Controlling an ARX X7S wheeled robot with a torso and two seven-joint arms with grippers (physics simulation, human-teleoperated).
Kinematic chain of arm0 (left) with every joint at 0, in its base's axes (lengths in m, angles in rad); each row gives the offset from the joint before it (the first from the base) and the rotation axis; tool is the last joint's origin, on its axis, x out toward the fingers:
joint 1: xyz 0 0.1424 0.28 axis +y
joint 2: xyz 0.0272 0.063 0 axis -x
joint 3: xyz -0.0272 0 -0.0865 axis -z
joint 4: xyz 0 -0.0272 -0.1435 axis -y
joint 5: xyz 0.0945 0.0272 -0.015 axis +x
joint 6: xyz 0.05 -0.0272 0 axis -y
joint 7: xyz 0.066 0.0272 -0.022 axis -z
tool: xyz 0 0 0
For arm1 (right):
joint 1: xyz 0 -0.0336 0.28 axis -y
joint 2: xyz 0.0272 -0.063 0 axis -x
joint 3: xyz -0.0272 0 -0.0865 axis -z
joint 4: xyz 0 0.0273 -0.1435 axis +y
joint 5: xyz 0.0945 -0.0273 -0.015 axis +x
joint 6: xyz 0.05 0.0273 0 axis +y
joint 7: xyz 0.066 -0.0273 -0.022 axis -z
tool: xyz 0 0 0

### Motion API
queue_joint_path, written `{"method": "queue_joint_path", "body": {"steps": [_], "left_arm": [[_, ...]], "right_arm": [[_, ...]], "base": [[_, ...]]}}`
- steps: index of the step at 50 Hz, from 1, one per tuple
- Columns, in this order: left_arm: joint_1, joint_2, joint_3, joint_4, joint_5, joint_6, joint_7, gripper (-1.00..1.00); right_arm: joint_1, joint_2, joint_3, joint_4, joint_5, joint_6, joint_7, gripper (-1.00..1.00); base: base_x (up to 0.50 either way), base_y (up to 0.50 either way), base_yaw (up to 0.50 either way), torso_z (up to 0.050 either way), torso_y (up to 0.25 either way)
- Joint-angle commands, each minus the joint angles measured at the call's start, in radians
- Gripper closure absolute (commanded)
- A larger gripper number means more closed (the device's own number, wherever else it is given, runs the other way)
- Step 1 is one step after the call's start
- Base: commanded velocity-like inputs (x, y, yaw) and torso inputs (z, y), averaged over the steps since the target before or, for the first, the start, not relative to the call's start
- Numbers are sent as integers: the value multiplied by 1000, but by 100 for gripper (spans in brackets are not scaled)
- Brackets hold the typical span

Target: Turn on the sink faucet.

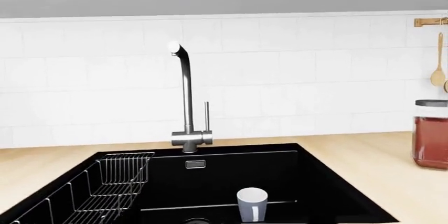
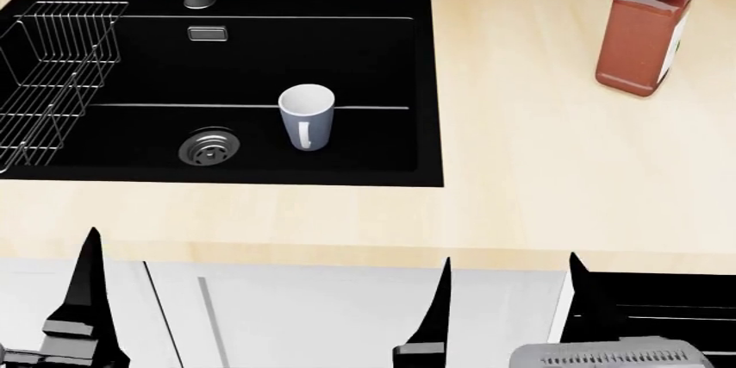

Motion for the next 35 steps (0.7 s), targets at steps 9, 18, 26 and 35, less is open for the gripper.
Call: {"method": "queue_joint_path", "body": {"steps": [9,18,26,35], "left_arm": [[-296,-86,-130,287,-201,-505,-62,-100],[-398,-177,-201,286,-440,-588,-195,-100],[-376,-204,-212,275,-461,-563,-211,-100],[-370,-221,-200,266,-474,-550,-229,-100]], "right_arm": [[163,56,41,-259,51,345,15,-100],[259,89,22,-317,60,484,32,-100],[369,290,-7,-323,471,490,382,-100],[396,334,-24,-321,558,479,463,-100]], "base": [[0,0,0,50,0],[0,0,0,50,0],[0,375,0,50,0],[0,500,0,50,0]]}}
